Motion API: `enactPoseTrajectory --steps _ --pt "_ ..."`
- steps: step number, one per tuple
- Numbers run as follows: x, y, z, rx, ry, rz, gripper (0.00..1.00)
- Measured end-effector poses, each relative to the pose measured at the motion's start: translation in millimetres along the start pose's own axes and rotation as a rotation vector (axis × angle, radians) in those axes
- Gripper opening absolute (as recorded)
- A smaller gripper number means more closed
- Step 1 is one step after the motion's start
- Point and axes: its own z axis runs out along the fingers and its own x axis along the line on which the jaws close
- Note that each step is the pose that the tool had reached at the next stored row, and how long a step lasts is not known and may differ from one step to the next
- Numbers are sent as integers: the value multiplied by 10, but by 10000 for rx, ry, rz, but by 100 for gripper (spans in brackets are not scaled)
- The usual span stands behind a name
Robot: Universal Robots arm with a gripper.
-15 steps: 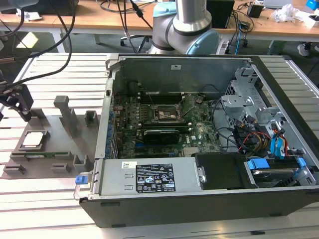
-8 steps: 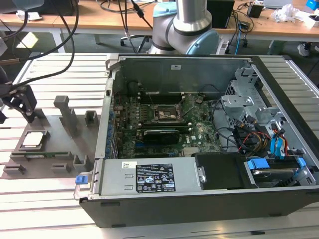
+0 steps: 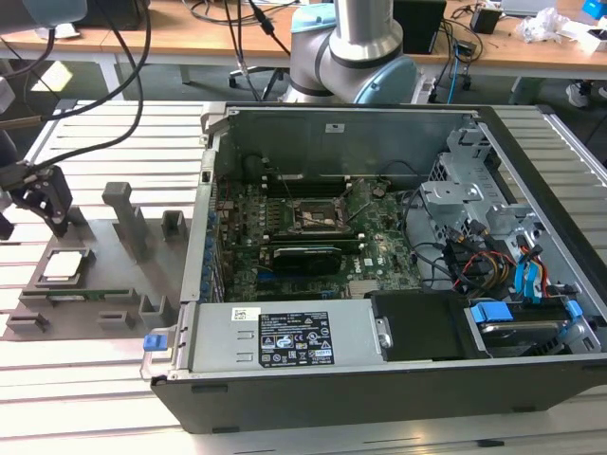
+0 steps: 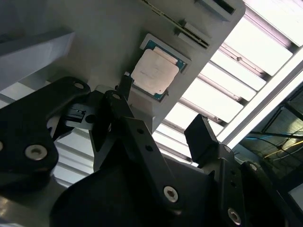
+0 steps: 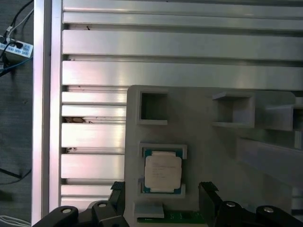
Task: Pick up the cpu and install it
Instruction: 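Pick up the cpu and move it towards the insertion slot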
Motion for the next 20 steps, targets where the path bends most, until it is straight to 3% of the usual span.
enactPoseTrajectory --steps 20 --pt "2 0 68 0 0 0 72"
